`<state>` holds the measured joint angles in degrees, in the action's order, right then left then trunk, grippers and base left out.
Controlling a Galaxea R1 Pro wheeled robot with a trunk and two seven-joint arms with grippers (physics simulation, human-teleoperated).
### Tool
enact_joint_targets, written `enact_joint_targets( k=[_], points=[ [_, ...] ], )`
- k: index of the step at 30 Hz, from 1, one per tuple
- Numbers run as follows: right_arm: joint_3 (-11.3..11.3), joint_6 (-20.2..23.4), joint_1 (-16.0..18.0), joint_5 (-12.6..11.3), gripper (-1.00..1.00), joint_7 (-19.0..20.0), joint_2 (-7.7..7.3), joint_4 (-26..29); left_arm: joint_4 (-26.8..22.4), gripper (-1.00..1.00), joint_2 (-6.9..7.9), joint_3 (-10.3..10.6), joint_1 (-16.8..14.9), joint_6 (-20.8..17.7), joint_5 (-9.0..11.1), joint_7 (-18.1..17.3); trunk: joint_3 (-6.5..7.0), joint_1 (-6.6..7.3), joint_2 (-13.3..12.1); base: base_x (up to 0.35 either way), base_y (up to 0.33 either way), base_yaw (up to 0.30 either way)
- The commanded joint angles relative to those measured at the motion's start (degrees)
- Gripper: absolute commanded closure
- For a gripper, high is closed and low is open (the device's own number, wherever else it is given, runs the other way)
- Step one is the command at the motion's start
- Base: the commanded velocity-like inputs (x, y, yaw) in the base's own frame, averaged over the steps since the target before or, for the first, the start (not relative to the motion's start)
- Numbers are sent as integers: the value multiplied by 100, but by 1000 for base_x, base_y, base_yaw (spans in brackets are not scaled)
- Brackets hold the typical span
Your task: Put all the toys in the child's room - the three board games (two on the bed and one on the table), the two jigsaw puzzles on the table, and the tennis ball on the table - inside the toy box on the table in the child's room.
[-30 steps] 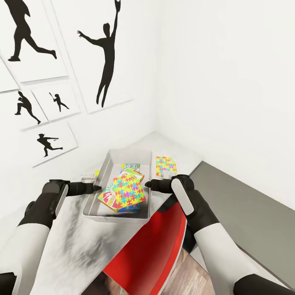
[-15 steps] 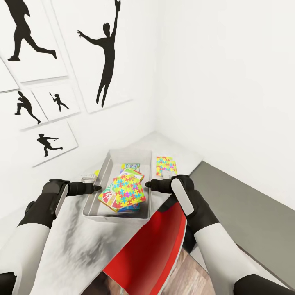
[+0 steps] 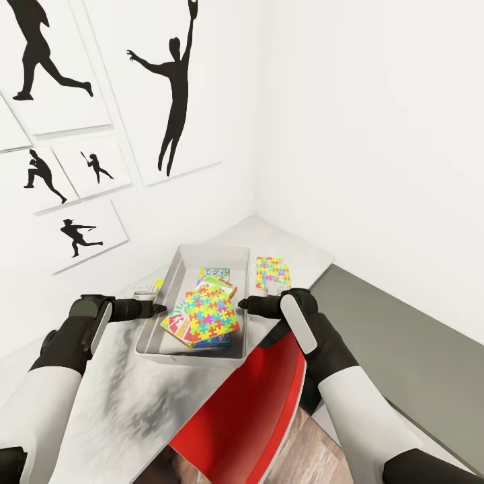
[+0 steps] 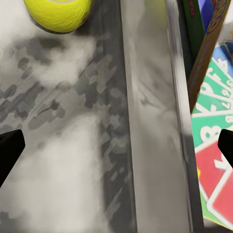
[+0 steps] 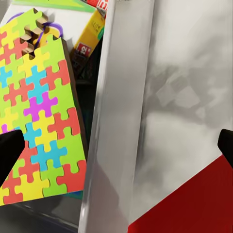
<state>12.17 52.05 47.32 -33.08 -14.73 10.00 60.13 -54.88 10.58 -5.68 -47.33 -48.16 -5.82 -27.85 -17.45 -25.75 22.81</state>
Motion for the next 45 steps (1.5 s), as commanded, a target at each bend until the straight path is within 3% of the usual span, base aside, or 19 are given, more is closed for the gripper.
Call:
enact_joint_targets(
  k=[1, 45],
  points=[
    [5, 6, 5, -59, -100, -58, 0, 2, -6, -100, -2, -12, -5, -17, -60, -55, -11, -3, 11, 0, 0, 0],
    [5, -19, 5, -59, -100, -57, 0, -19, -6, -100, -3, -12, -5, -18, -60, -59, -157, -3, 11, 0, 0, 0]
  ],
)
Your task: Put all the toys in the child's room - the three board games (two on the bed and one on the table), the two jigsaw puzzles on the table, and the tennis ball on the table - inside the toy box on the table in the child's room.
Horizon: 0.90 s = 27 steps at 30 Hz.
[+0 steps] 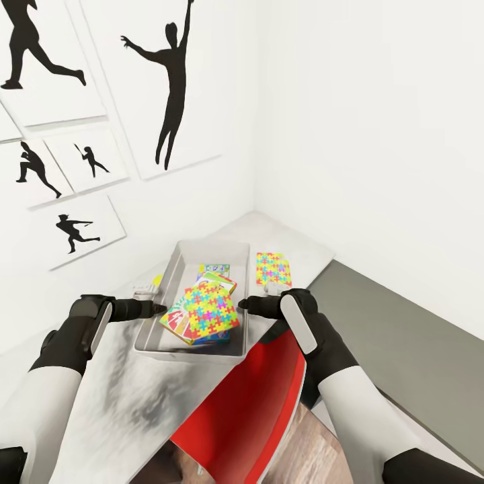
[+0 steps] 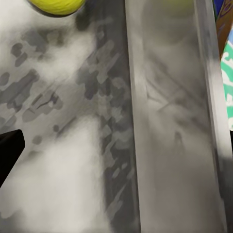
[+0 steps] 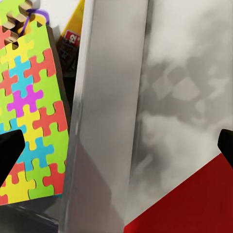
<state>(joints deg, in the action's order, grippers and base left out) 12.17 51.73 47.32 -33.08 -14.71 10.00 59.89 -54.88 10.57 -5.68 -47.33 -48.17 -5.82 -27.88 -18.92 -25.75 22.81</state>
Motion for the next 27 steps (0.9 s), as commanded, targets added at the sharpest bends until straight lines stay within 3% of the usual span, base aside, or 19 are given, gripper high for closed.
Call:
enact_joint_targets(
  k=[1, 15, 16, 27],
  points=[
    [5, 13, 5, -59, -100, -58, 0, 5, -6, -100, -2, -12, -5, -17, -60, -56, -11, -3, 11, 0, 0, 0],
    [5, 13, 5, -59, -100, -61, 0, 5, -6, -100, -2, -12, -5, -17, -60, -57, -11, -3, 11, 0, 0, 0],
    [5, 11, 5, -59, 100, -60, 0, 5, -6, -100, -2, -13, -5, -17, -60, -58, -11, -3, 11, 0, 0, 0],
    [5, 12, 5, -50, 100, -60, 0, -4, -6, -100, -2, -12, -5, -17, -60, -59, -11, -3, 11, 0, 0, 0]
  ],
)
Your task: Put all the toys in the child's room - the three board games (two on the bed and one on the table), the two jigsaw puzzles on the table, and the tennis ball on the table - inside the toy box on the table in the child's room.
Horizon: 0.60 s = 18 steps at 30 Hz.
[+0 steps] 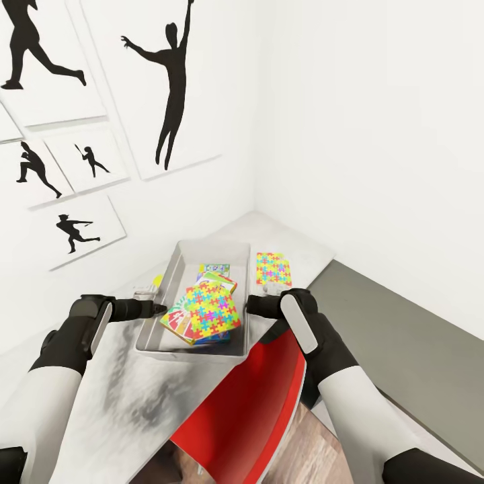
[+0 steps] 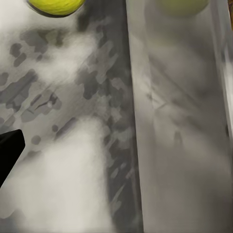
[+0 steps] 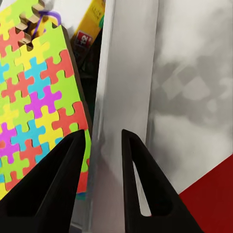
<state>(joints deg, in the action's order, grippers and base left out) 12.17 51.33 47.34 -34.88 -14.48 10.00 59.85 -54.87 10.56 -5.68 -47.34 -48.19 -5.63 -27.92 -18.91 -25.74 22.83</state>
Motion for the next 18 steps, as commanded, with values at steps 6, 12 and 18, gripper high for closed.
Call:
enact_joint_targets(
  k=[6, 12, 18],
  points=[
    [5, 52, 3, 125, 100, -87, 0, 0, -7, 100, -1, -13, -4, -15, -79, -55, -12, -4, 9, 0, 0, 0],
    [5, 52, 3, 129, 100, -83, 0, 0, -7, 100, -1, -18, -4, -15, -79, -55, -12, -4, 9, 0, 0, 0],
    [5, 52, 3, 130, 100, -82, 0, 0, -7, 100, -1, -21, -4, -15, -79, -55, -12, -4, 9, 0, 0, 0]
  ],
)
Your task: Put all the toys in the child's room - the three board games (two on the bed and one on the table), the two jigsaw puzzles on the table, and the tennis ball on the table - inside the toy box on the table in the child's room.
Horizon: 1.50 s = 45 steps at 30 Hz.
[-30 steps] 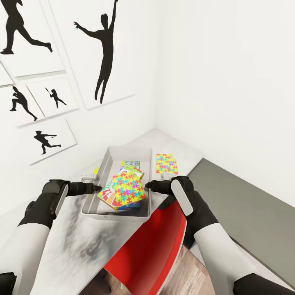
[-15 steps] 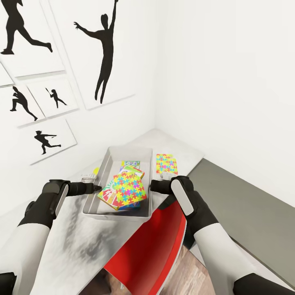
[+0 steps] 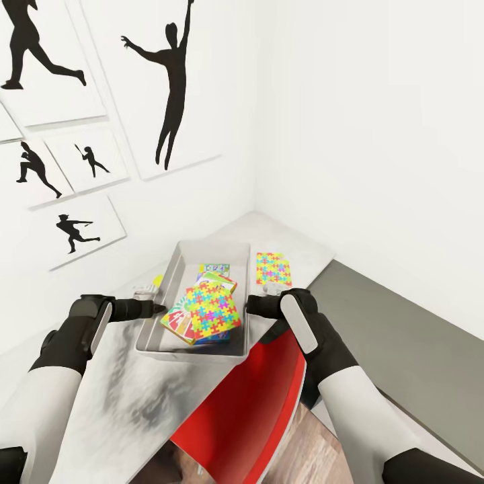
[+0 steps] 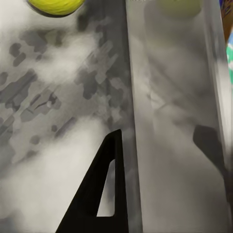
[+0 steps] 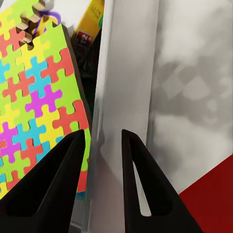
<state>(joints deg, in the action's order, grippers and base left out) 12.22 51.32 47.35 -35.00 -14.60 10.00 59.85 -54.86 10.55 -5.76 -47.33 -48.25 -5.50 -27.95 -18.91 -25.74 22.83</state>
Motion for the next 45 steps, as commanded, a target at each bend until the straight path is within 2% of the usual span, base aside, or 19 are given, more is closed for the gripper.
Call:
enact_joint_targets(
  k=[1, 29, 45],
  points=[
    [0, 53, 3, 142, 100, -69, 0, 0, -7, 100, -1, -13, -4, -9, -91, -52, -12, -4, 9, 0, 0, 0],
    [0, 53, 2, 143, 100, -69, 0, 9, -7, 100, -1, -13, -4, -27, -91, -52, 78, -4, 9, -5, 0, 0],
    [0, 52, 3, 134, 100, -69, 0, 9, -7, 100, -1, -13, -4, -27, -91, -52, 132, -4, 9, -253, 9, 0]
  ],
)
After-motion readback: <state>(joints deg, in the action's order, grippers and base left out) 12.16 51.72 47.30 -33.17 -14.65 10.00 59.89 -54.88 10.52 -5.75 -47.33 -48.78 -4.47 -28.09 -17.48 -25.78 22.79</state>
